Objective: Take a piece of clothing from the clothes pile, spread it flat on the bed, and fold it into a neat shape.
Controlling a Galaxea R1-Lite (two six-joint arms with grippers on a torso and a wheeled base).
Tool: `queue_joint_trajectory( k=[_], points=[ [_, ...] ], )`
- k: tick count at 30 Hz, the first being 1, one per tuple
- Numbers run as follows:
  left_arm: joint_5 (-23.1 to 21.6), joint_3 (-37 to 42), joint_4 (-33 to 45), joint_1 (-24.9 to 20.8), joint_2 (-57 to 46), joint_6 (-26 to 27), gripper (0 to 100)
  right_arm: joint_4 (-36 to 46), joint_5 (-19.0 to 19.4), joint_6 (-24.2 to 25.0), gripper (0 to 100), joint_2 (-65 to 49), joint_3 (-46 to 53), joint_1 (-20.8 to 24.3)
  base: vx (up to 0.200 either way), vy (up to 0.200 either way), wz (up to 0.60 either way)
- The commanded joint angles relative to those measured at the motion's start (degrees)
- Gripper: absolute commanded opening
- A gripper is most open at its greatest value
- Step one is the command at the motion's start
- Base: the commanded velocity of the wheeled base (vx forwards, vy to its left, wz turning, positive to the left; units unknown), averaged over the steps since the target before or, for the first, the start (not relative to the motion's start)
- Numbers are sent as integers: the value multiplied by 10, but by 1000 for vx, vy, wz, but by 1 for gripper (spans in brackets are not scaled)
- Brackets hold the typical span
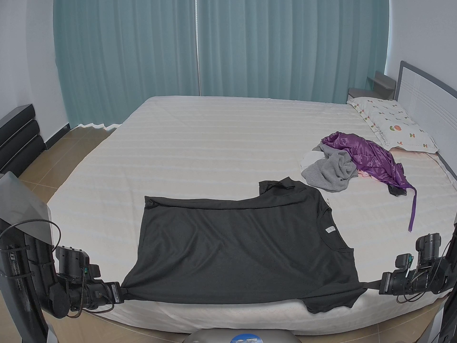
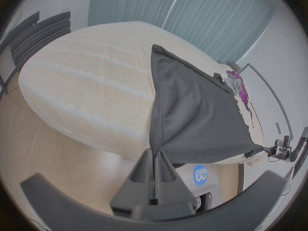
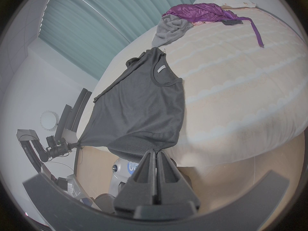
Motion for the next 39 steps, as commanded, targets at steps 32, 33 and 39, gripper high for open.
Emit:
queue_joint_trajectory(
  k=[32, 33, 39],
  points=[
    [88, 10, 232, -61, -120, 3, 0, 221, 16, -117, 0, -70, 11, -63, 0, 0, 0],
    [89, 10, 238, -62, -123, 3, 0, 228, 16, -118, 0, -75, 11, -61, 0, 0, 0],
    [90, 10, 309, -68, -178, 3, 0, 271, 17, -129, 0, -122, 11, -60, 0, 0, 0]
  ],
)
